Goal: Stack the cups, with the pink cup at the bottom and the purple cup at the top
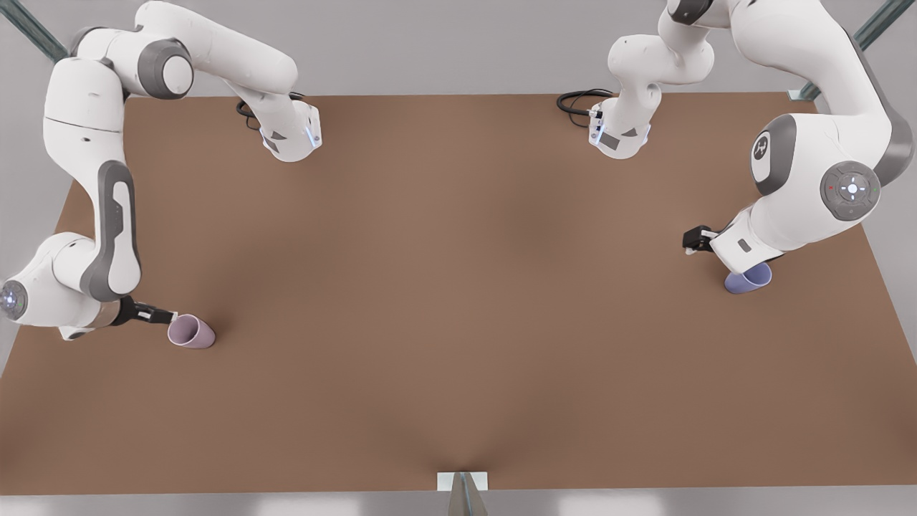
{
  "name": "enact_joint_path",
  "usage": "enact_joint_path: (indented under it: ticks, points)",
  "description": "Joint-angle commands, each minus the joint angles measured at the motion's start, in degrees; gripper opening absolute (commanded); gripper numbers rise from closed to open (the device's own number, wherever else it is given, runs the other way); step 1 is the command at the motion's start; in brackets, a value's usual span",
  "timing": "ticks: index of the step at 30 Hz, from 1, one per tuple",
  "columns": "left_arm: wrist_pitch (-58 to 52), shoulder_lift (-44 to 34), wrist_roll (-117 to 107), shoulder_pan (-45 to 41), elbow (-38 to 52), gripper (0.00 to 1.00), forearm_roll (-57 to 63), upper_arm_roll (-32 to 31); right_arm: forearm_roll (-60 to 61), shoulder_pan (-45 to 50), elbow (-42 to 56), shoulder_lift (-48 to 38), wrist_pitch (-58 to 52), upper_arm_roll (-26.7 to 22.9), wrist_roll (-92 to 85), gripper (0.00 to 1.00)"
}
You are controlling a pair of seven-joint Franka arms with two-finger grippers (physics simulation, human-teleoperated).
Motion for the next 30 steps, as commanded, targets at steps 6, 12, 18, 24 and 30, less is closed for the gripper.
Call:
enact_joint_path:
  ticks: [6,12,18,24,30]
  points:
    - [-0.4,-0.2,0.9,0.1,0.0,1.00,0.0,0.0,-0.3,0.3,-0.8,2.4,7.9,0.0,-17.7,1.00]
    - [-3.1,-0.7,0.9,0.1,0.1,1.00,0.2,0.3,-1.8,0.7,-0.3,3.4,8.7,0.0,-17.5,0.27]
    - [-3.7,-0.8,1.0,0.1,0.5,1.00,0.0,0.2,-1.8,0.9,0.1,3.6,7.9,0.4,-17.5,0.21]
    - [-3.5,-0.7,0.9,0.1,0.5,1.00,0.0,0.2,-1.2,5.6,4.5,2.7,4.0,0.7,-17.2,0.21]
    - [-3.6,-0.5,0.9,0.1,0.5,1.00,0.0,0.2,-1.1,17.7,7.9,0.2,-1.6,3.2,-0.6,0.21]
